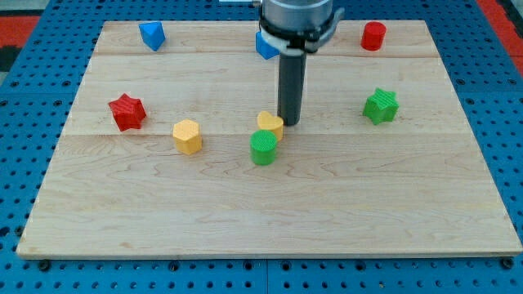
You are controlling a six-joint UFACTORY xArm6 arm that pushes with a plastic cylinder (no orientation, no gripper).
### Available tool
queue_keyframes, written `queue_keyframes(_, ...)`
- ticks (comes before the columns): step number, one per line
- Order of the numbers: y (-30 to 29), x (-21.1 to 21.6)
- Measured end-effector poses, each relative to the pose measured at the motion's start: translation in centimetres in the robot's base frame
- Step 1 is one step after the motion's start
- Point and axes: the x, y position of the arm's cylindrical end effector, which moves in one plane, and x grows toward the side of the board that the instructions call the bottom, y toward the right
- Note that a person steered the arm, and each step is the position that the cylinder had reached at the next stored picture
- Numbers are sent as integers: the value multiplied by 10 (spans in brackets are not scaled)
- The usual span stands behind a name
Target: Push the yellow heart below the green star
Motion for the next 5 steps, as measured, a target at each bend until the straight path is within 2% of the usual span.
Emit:
queue_keyframes(1, -10, -18)
queue_keyframes(2, -20, -54)
queue_keyframes(4, -55, 19)
queue_keyframes(5, -22, 32)
